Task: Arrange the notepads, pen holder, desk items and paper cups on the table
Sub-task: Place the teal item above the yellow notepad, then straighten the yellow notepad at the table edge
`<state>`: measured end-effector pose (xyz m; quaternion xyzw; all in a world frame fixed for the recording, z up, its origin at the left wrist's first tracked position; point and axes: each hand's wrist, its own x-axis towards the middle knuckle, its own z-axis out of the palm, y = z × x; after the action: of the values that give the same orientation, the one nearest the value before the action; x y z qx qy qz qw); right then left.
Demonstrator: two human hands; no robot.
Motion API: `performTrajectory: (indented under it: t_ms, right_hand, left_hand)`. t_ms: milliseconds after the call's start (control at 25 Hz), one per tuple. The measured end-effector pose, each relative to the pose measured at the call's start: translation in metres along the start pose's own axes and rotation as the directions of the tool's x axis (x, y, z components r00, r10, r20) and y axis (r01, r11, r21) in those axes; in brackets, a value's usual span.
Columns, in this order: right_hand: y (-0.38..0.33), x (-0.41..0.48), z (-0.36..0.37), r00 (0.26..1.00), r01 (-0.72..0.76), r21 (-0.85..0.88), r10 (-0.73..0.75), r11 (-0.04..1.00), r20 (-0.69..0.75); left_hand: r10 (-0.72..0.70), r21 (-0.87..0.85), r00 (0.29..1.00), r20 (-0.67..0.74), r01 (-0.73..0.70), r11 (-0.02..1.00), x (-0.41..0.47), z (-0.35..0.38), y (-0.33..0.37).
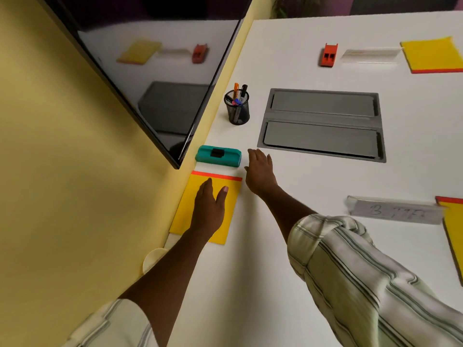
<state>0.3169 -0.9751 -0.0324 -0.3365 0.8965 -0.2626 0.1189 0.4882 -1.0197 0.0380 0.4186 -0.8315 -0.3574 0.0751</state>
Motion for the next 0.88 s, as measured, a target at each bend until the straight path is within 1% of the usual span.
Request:
performTrajectory:
  t_ms: [80,160,360,400,520,720,800,880]
  right_hand:
    - [0.003,-0.019,-0.013,0.999,-0.048,-0.013,0.048,0.999,0.003]
    - [0.002,-0.041,-0.029,0.996,-0.084,-0.035,0.084,0.996,0.001]
    - [0.007,-0.119,-0.068,0.981,-0.180,-0.080,0.173,0.980,-0.085]
    - [0.006,-0.136,-0.073,0.977,-0.205,-0.085,0.199,0.975,-0.076]
    - [0.002,-0.182,-0.082,0.958,-0.283,-0.088,0.286,0.955,0.023]
    - [0.006,-0.261,-0.092,0.913,-0.398,-0.085,0.403,0.913,0.057]
    - [0.013,-0.288,-0.100,0.879,-0.463,-0.072,0.468,0.883,0.090]
    - [0.024,-0.318,-0.109,0.830,-0.544,-0.067,0.548,0.836,0.098]
  left_hand:
    - [0.062,-0.009,0.998,0.013,-0.062,0.998,-0.006,0.004,0.013]
    - [0.084,0.013,0.996,0.037,-0.085,0.996,-0.014,0.008,0.022]
    - [0.181,-0.002,0.974,0.136,-0.182,0.983,-0.051,0.020,0.037]
    - [0.194,-0.018,0.969,0.153,-0.194,0.981,-0.058,0.022,0.038]
    - [0.208,-0.073,0.958,0.197,-0.197,0.978,-0.077,0.025,0.042]
    - [0.339,-0.208,0.892,0.299,-0.286,0.935,-0.125,0.039,0.044]
    - [0.371,-0.238,0.864,0.340,-0.302,0.923,-0.144,0.048,0.038]
    - [0.381,-0.231,0.823,0.421,-0.308,0.923,-0.164,0.056,0.039]
